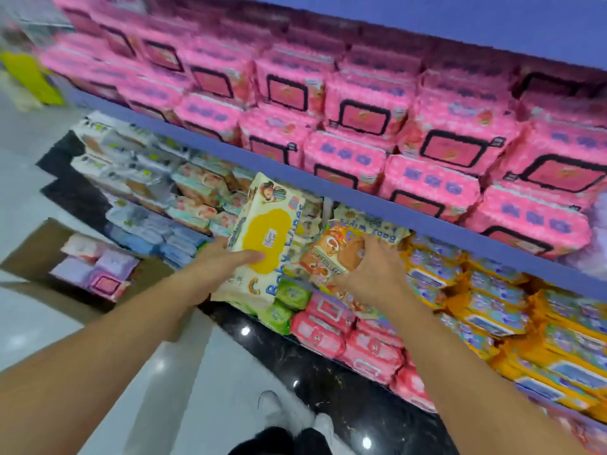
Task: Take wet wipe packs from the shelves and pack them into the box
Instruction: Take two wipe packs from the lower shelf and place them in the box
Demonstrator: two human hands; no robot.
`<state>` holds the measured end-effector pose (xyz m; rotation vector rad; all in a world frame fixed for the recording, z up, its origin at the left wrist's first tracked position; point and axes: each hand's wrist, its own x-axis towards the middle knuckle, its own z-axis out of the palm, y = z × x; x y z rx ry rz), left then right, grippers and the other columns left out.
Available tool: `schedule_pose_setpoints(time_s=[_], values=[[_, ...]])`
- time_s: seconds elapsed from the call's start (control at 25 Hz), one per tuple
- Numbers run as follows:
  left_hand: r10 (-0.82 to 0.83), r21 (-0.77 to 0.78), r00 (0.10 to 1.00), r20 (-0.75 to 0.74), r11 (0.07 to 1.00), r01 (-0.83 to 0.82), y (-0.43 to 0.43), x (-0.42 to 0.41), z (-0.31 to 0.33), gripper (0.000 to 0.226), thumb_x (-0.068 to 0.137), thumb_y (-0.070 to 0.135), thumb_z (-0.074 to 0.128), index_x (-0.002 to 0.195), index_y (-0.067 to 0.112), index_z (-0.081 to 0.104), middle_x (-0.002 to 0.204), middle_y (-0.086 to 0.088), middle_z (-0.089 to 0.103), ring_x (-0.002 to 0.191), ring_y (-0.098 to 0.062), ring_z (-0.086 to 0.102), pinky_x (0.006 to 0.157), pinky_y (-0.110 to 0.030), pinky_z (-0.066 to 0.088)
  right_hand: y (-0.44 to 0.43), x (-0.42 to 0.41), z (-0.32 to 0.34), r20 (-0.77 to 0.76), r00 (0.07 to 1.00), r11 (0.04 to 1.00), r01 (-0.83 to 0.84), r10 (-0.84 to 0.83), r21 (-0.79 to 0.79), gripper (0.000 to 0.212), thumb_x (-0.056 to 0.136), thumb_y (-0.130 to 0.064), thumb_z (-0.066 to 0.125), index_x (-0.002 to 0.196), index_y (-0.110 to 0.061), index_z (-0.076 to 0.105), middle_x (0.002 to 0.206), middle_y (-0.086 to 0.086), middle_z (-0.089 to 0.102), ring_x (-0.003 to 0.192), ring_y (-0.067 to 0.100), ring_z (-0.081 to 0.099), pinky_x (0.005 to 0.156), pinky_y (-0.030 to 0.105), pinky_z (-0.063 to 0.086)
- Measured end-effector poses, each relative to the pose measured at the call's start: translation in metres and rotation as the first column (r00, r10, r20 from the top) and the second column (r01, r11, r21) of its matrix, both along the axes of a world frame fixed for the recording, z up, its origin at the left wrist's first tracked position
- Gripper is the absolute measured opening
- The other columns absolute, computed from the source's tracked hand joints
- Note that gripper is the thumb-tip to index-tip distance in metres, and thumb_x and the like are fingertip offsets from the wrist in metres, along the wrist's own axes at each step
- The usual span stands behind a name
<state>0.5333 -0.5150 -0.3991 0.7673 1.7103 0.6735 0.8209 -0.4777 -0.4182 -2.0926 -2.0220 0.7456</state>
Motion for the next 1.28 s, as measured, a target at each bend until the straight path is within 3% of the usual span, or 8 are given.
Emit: schedule_pose_setpoints(time_s=[0.12, 0.24, 0.48, 0.64, 0.84, 1.0, 1.28], values=[[0.172, 0.043, 0.985, -0.002, 0.984, -0.172, -0.044, -0.085, 0.02, 0.068, 0.059, 0.043, 0.095, 0.115, 0.017, 0.066, 0.1, -0.005, 0.079, 0.083, -0.026, 0.078, 0.08, -0.045, 0.062, 0.005, -0.092, 0.017, 0.007, 0.984, 0.983, -0.179, 0.179, 0.032, 0.102, 0.041, -0.069, 0.072, 0.129, -0.024, 0.047, 0.126, 0.001, 0.056, 0.118, 0.03, 0.053, 0.097, 0.048, 0.049], [0.296, 0.069, 0.955, -0.013, 0.953, -0.295, -0.092, -0.161, 0.026, 0.069, 0.051, 0.044, 0.095, 0.11, 0.02, 0.069, 0.095, -0.003, 0.08, 0.083, -0.027, 0.078, 0.084, -0.048, 0.061, 0.0, -0.181, 0.032, 0.025, 0.947, 0.946, -0.322, 0.321, 0.048, 0.097, 0.044, -0.07, 0.073, 0.125, -0.023, 0.048, 0.122, 0.001, 0.055, 0.117, 0.03, 0.052, 0.096, 0.047, 0.047], [0.511, 0.064, 0.857, 0.062, 0.855, -0.515, -0.183, -0.352, 0.015, 0.039, 0.076, 0.023, 0.086, 0.111, 0.014, 0.071, 0.092, -0.009, 0.08, 0.08, -0.03, 0.078, 0.075, -0.044, 0.063, -0.034, -0.398, 0.025, 0.029, 0.866, 0.864, -0.501, 0.5, 0.048, 0.102, 0.052, -0.07, 0.076, 0.135, -0.023, 0.042, 0.131, 0.001, 0.049, 0.125, 0.029, 0.046, 0.103, 0.048, 0.043], [0.518, 0.037, 0.855, -0.007, 0.855, -0.518, -0.215, -0.488, -0.005, 0.062, 0.058, 0.036, 0.092, 0.111, 0.014, 0.068, 0.092, -0.009, 0.08, 0.079, -0.031, 0.078, 0.073, -0.045, 0.063, -0.056, -0.52, -0.008, -0.016, 0.875, 0.875, -0.485, 0.484, -0.021, 0.106, 0.054, -0.069, 0.077, 0.141, -0.021, 0.039, 0.135, 0.003, 0.047, 0.127, 0.029, 0.045, 0.102, 0.047, 0.045], [0.453, -0.055, 0.891, -0.017, 0.89, -0.454, -0.194, -0.605, -0.038, 0.045, 0.072, 0.024, 0.089, 0.11, 0.014, 0.068, 0.089, -0.009, 0.08, 0.075, -0.03, 0.078, 0.061, -0.036, 0.059, -0.073, -0.629, -0.065, -0.02, 0.911, 0.903, -0.41, 0.411, -0.125, 0.104, 0.055, -0.063, 0.077, 0.142, -0.022, 0.037, 0.133, 0.002, 0.051, 0.125, 0.027, 0.047, 0.104, 0.042, 0.042], [0.399, -0.138, 0.917, -0.012, 0.908, -0.397, -0.146, -0.668, -0.083, 0.04, 0.076, 0.022, 0.086, 0.111, 0.013, 0.069, 0.089, -0.009, 0.08, 0.076, -0.03, 0.078, 0.065, -0.038, 0.06, -0.056, -0.688, -0.118, 0.007, 0.94, 0.919, -0.332, 0.341, -0.212, 0.101, 0.056, -0.061, 0.077, 0.141, -0.022, 0.037, 0.134, 0.002, 0.05, 0.126, 0.026, 0.046, 0.106, 0.042, 0.04], [0.312, -0.24, 0.95, 0.004, 0.922, -0.302, -0.056, -0.788, -0.181, 0.04, 0.077, 0.023, 0.086, 0.111, 0.015, 0.067, 0.089, -0.006, 0.08, 0.077, -0.029, 0.078, 0.07, -0.041, 0.062, -0.005, -0.811, -0.225, 0.054, 0.94, 0.918, -0.317, 0.338, -0.239, 0.108, 0.053, -0.081, 0.063, 0.142, -0.027, 0.036, 0.136, 0.0, 0.048, 0.126, 0.026, 0.045, 0.105, 0.042, 0.039]])
